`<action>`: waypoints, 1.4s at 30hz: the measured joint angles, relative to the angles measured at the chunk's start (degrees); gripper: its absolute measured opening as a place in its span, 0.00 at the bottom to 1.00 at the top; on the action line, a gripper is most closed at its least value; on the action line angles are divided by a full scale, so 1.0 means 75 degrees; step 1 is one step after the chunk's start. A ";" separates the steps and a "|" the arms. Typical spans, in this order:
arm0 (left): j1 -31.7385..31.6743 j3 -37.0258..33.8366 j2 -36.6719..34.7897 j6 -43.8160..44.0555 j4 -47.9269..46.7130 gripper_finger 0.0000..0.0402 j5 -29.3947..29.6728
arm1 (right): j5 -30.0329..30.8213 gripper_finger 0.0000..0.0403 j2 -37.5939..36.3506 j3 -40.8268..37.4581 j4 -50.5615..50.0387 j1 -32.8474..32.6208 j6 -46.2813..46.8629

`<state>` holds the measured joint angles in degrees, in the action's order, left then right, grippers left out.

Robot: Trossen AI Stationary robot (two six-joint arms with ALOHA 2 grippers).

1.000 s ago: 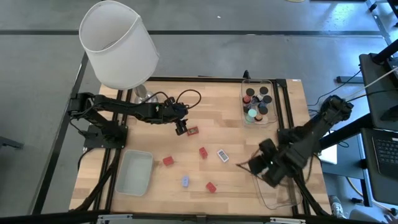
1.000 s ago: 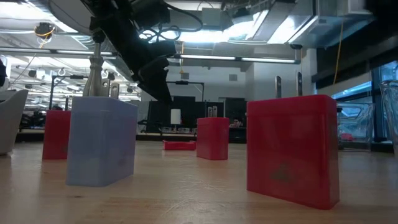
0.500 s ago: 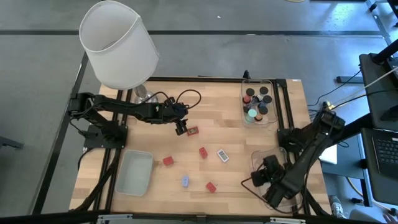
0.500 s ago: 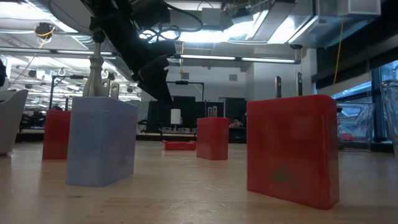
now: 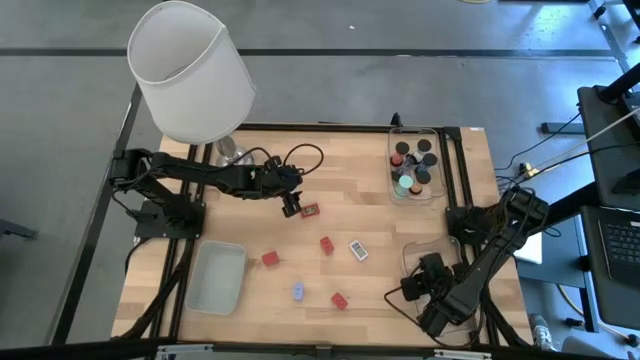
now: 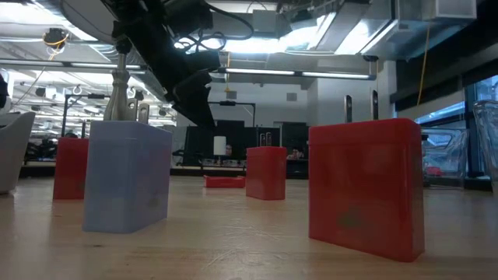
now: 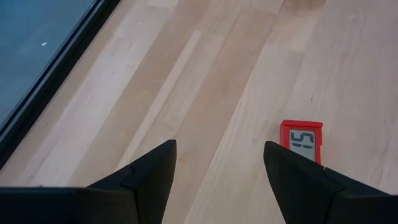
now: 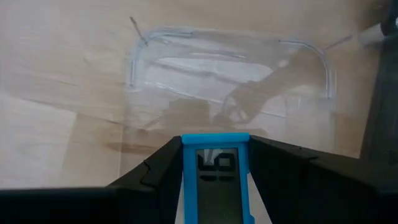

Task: Pick & Place Office items
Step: Put the blue digital clock into the bottom transparent bin, then put the light blue digital clock into the bottom transparent bin

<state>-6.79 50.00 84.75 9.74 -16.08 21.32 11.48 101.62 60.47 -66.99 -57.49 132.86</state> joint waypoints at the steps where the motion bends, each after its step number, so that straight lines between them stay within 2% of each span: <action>1: 0.0000 0.0000 0.0000 0.0000 0.0000 0.60 0.0000 | 0.0013 0.41 0.0000 0.0000 -0.0010 0.0000 0.0000; 8: 0.0000 0.0000 0.0000 0.0000 0.0000 0.60 0.0000 | 0.0007 0.43 0.0006 -0.0003 -0.0016 0.0000 -0.0175; 16: 0.0000 0.0000 0.0000 0.0000 0.0000 0.60 0.0000 | -0.0434 0.57 -0.0215 -0.0033 -0.0115 0.0003 -0.0251; 23: -0.0003 0.0000 0.0000 0.0000 0.0000 0.60 0.0000 | -0.1116 0.65 -0.1215 -0.0047 -0.0714 0.0003 -0.0226; 26: -0.0001 0.0000 0.0000 0.0000 0.0000 0.60 0.0000 | -0.0996 0.65 -0.1888 -0.0038 -0.0998 0.0002 -0.0070; 28: -0.0002 0.0000 0.0000 0.0000 0.0000 0.60 0.0000 | -0.0554 0.65 -0.2323 -0.0038 -0.1184 0.0006 0.0034; 30: -0.0001 0.0000 0.0000 0.0000 0.0000 0.60 0.0000 | 0.0359 0.64 -0.2687 -0.0035 -0.1383 0.0009 0.0061; 34: 0.0000 0.0000 0.0000 0.0000 0.0000 0.60 0.0000 | 0.3128 0.63 -0.3128 -0.0032 -0.1535 0.0134 -0.0182; 38: 0.0000 0.0000 0.0000 0.0000 0.0000 0.60 0.0000 | 0.5853 0.63 -0.3173 -0.0029 -0.1496 0.0493 -0.1277; 40: 0.0000 0.0000 0.0000 0.0000 0.0000 0.60 0.0000 | 0.6664 0.63 -0.3085 -0.0023 -0.1371 0.0804 -0.1981; 42: -0.0003 0.0000 0.0000 0.0000 0.0000 0.60 0.0000 | 0.6925 0.63 -0.2961 -0.0023 -0.1166 0.1215 -0.2696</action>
<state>-6.81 50.00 84.75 9.74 -16.08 21.32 63.41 79.41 60.29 -75.74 -48.38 112.64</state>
